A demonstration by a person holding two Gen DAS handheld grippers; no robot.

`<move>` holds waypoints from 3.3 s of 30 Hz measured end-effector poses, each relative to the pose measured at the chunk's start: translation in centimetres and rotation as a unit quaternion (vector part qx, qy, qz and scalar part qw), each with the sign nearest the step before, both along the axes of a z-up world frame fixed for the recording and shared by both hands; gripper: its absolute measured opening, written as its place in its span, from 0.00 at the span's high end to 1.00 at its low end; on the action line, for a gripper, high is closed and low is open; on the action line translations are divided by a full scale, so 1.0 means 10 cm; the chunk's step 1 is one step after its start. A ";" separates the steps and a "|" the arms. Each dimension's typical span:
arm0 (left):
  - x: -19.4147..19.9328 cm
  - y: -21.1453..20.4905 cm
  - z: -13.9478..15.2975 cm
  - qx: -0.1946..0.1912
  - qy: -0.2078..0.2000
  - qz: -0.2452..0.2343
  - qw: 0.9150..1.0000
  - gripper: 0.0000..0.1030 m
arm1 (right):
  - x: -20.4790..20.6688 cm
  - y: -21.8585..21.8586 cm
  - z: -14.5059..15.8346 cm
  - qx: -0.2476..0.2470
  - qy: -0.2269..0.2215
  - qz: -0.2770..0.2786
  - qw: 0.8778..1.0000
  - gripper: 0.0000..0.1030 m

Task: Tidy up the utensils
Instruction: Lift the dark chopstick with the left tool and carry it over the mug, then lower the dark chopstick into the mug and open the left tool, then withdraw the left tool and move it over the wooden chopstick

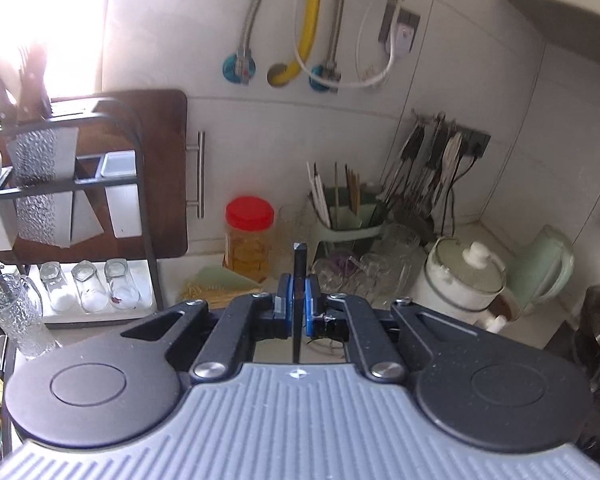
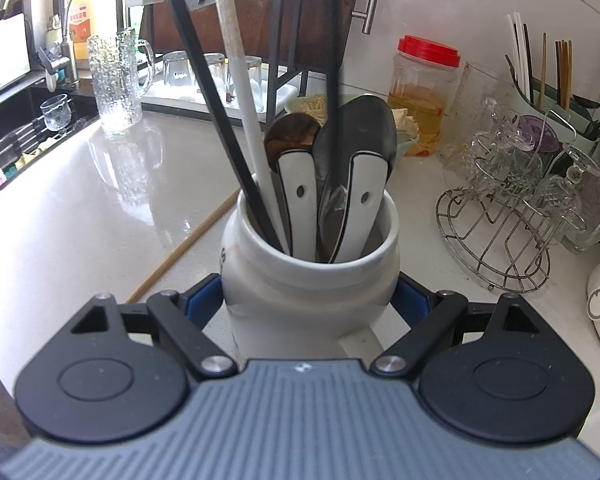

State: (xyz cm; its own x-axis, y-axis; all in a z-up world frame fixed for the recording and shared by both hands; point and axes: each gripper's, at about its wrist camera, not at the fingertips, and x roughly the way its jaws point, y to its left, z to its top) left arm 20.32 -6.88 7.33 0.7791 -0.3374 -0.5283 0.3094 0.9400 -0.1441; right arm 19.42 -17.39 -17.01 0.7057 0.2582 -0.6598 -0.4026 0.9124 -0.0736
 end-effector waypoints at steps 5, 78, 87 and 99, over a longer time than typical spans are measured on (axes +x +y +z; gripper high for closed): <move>0.10 -0.09 -0.26 0.022 0.019 -0.002 1.000 0.94 | 0.01 -0.03 -0.01 0.009 0.004 0.003 1.000 0.12; -0.12 1.11 -0.96 0.060 0.147 0.142 0.977 0.19 | 0.10 -0.03 -0.01 0.024 0.033 -0.023 0.999 0.12; -0.09 1.23 -1.47 0.037 0.185 0.160 0.969 0.19 | 0.09 -0.05 -0.01 0.026 0.030 -0.020 0.999 0.12; 0.37 1.08 -2.16 0.058 0.192 0.116 0.973 0.18 | 0.11 -0.08 -0.02 0.032 0.038 -0.015 0.999 0.12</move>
